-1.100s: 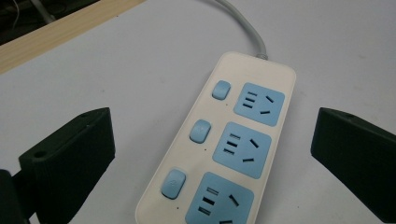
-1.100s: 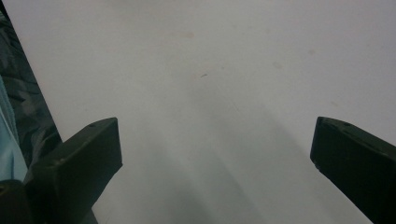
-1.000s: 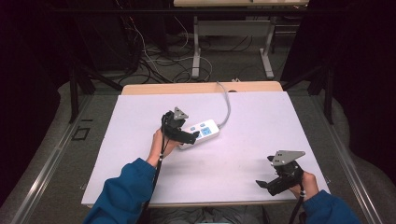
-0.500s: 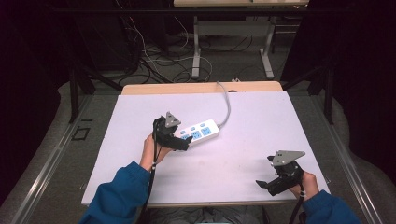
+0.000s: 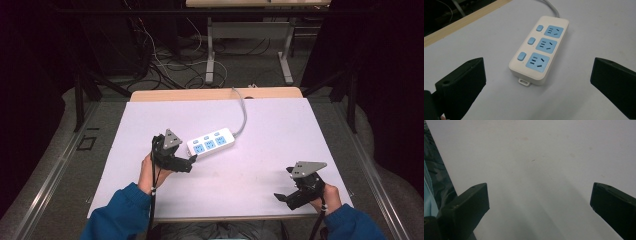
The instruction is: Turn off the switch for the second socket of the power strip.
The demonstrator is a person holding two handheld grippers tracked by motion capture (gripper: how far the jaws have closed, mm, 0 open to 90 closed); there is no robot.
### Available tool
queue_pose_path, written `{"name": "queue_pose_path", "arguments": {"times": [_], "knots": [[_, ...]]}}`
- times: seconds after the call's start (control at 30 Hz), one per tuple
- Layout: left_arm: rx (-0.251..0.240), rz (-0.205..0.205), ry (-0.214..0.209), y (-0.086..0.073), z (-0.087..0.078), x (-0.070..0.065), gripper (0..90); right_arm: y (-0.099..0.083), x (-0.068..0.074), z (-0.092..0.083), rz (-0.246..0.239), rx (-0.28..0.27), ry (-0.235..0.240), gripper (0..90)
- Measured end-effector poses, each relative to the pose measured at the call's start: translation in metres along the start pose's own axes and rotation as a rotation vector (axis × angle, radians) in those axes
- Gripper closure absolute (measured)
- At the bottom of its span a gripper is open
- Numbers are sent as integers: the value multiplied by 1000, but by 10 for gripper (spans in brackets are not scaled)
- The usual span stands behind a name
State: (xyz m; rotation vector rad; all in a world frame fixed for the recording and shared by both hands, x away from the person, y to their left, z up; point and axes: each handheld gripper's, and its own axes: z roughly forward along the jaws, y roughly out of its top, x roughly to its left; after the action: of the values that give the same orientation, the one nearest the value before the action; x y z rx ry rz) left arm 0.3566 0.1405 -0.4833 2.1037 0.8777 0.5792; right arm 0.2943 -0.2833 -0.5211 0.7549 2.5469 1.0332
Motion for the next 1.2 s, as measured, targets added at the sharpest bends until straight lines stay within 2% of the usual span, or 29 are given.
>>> {"name": "queue_pose_path", "arguments": {"times": [0.13,0.23,0.3,0.43,0.47,0.53,0.7,0.8,1.03,1.2], "knots": [[3,-9,15,-8,-10,1,0,0,0,0,1,0,0,15],[10,3,30,-14,-17,3,0,0,0,-1,0,8,3,15],[5,-13,30,-18,-21,2,0,0,0,-1,1,8,3,15],[20,3,35,-26,-29,1,0,0,0,0,1,6,3,15],[18,-4,34,-28,-30,-1,0,0,0,0,1,0,3,15],[26,7,41,-31,-34,-1,0,0,0,1,1,-8,1,15],[28,-13,43,-39,-41,0,0,0,0,1,1,-3,2,15],[35,-9,52,-44,-45,1,0,0,0,0,-4,9,-1,15],[18,-26,67,-56,-56,0,0,0,0,0,-5,4,-4,15],[28,-17,69,-65,-61,-1,0,0,1,0,4,7,-3,15]]}}
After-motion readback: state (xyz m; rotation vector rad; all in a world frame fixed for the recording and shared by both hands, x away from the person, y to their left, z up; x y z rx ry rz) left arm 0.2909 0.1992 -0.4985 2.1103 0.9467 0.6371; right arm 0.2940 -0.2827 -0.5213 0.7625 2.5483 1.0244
